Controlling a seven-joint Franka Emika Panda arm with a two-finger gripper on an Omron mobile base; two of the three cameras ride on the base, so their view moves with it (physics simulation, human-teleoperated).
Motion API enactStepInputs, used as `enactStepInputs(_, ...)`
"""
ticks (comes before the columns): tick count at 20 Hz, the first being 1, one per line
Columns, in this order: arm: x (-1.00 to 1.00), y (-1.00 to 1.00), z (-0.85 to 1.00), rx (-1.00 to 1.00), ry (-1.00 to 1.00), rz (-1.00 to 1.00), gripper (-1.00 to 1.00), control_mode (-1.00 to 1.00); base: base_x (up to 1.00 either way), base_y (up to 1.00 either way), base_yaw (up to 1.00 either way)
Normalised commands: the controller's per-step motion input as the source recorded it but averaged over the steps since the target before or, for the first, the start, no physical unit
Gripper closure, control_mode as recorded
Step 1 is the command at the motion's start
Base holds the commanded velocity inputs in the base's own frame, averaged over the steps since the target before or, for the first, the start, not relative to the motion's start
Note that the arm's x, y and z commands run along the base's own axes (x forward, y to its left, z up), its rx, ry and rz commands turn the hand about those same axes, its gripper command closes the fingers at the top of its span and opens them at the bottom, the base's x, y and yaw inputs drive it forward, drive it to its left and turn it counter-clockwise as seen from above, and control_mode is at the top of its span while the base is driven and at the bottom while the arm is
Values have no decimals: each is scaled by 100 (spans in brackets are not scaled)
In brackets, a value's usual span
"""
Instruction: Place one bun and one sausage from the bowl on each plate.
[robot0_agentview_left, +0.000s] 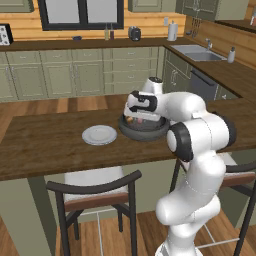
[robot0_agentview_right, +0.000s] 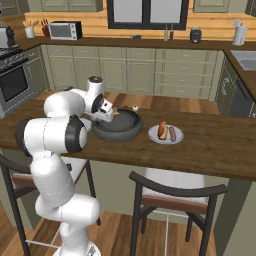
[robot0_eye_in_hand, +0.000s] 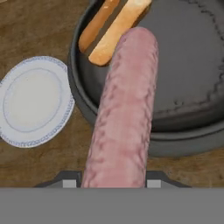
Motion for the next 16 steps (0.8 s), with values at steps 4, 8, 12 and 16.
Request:
enactStepInputs(4,-30,87,30,0,-2,29,100,-100,0,0,0)
enactStepInputs(8,10,88,6,0,-1,27,100,-100,0,0,0)
enactStepInputs(12,42,78,-4,-4,0,22,100,-100,0,0,0)
enactStepInputs(16,47,39,-22,-11,1,16,100,-100,0,0,0)
